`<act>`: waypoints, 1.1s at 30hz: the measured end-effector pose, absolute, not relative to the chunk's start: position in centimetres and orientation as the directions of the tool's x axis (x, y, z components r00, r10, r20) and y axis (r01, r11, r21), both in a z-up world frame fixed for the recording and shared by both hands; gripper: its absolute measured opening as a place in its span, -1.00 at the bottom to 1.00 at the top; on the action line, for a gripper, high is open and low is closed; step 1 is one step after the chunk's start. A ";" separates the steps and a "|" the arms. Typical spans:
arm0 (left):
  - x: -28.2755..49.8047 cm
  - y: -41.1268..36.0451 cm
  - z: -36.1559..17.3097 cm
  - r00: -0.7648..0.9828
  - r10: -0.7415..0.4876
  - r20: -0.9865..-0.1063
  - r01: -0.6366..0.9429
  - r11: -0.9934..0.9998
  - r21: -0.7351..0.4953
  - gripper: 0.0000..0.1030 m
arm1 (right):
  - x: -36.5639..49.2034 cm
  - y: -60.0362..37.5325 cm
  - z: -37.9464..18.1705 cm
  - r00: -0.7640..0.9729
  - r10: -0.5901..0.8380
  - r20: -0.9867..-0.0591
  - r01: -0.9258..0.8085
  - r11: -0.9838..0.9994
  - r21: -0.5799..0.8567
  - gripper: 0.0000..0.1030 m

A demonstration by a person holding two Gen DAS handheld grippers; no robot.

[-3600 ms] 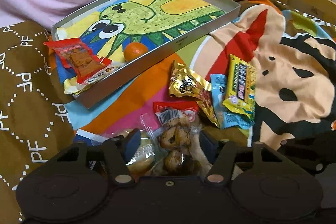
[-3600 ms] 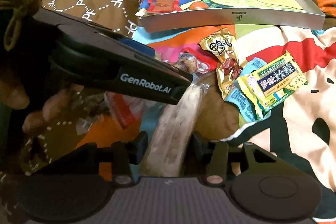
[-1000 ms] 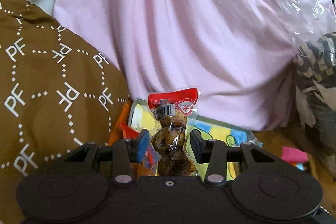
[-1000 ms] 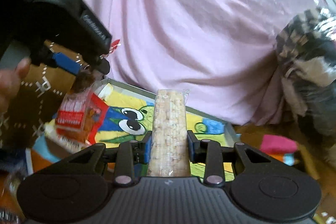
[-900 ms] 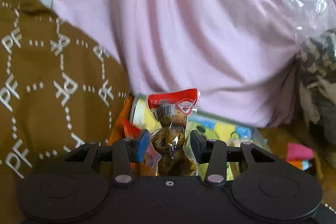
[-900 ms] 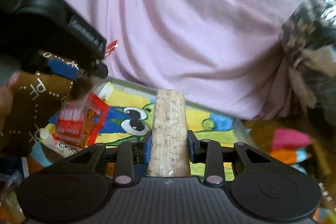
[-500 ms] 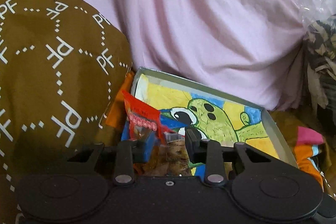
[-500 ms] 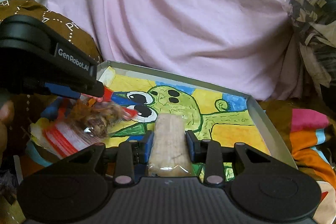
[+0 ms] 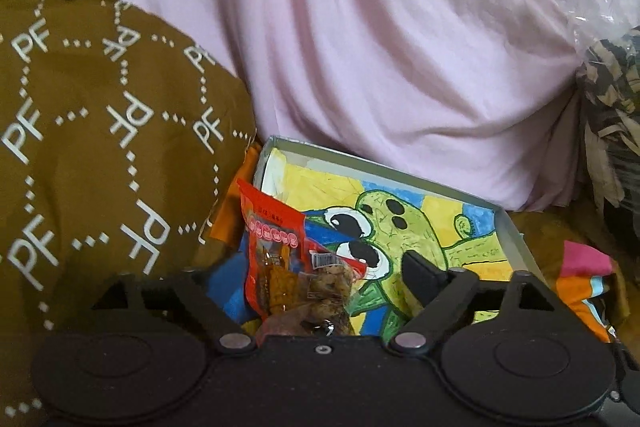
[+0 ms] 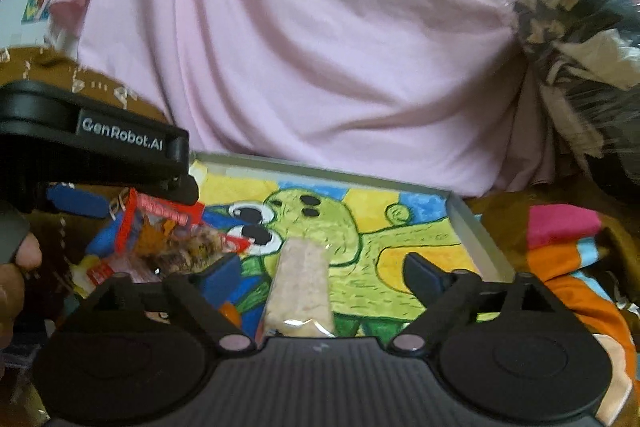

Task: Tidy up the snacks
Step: 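Open both tools and lift them away from the tray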

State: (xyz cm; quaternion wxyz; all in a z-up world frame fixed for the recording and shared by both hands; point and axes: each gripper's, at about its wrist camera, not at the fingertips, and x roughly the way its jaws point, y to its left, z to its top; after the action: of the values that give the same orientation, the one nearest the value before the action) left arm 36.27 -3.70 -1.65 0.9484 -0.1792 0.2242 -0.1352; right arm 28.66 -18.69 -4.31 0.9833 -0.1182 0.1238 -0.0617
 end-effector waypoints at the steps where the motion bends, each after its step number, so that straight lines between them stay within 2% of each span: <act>1: 35.9 -3.7 -1.2 0.865 -0.334 -0.374 0.175 0.901 -0.398 0.81 | 28.2 -18.8 -4.0 0.964 -0.151 -0.219 0.097 0.965 -0.242 0.90; 3: 35.2 -3.6 -0.5 0.871 -0.328 -0.365 0.174 0.902 -0.394 0.93 | 27.2 -19.2 -3.3 0.968 -0.158 -0.194 0.112 0.967 -0.230 0.98; 5: 34.3 -3.5 0.3 0.876 -0.323 -0.358 0.175 0.905 -0.389 0.97 | 26.2 -19.6 -2.7 0.972 -0.162 -0.170 0.123 0.968 -0.219 0.99; 15: 28.2 -2.8 3.5 0.905 -0.267 -0.331 0.167 0.939 -0.301 0.98 | 20.5 -21.9 0.8 0.985 -0.148 -0.090 0.141 0.987 -0.082 1.00; 27: 21.1 -2.2 4.4 0.906 -0.241 -0.348 0.159 0.956 -0.246 0.98 | 13.0 -23.6 2.0 0.987 -0.146 -0.065 0.144 0.989 -0.037 1.00; 33: 17.5 -1.6 3.5 0.895 -0.228 -0.384 0.150 0.963 -0.224 0.98 | 9.8 -23.0 1.8 0.992 -0.110 -0.068 0.105 0.992 -0.077 1.00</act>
State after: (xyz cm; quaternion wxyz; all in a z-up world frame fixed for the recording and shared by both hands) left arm 17.51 -1.55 3.46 0.9687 -0.0948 0.2078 -0.0975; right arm 9.79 -22.97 1.83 0.9972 -0.0364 0.0361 -0.0538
